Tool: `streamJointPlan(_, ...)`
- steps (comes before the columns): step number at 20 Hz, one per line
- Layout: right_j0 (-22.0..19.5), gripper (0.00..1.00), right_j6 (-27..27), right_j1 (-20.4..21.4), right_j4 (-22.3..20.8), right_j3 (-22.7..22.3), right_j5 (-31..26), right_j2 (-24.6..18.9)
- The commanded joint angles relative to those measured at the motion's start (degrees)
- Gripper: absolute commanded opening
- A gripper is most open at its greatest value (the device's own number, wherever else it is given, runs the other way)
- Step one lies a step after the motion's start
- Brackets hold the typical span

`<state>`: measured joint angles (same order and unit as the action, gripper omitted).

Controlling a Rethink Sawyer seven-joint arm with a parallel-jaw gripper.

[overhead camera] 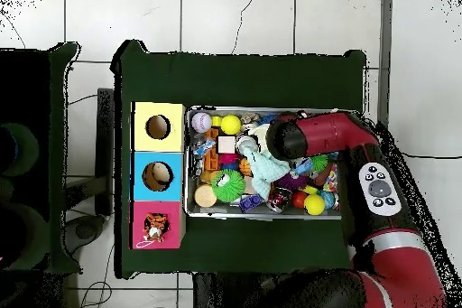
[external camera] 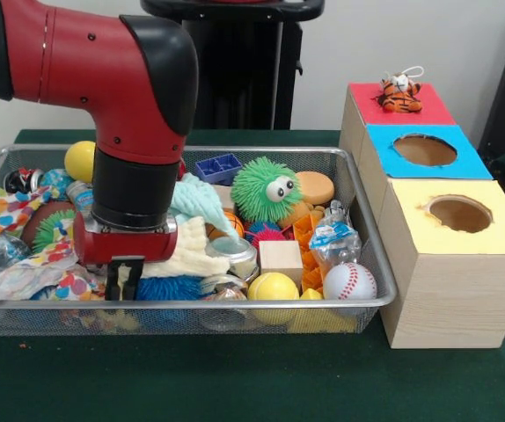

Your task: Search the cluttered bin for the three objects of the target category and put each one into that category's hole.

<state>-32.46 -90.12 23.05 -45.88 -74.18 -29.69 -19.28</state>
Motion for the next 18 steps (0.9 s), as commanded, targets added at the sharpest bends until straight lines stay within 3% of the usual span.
streamJointPlan(1,-4.96,0.00,10.05,9.12,9.50,-9.41,-12.55,-6.74)
streamJointPlan(7,-6.42,0.00,10.81,14.15,16.58,-12.39,-19.37,-9.76)
streamJointPlan(18,-8.50,0.00,8.99,15.16,23.28,-14.82,-24.45,-12.94)
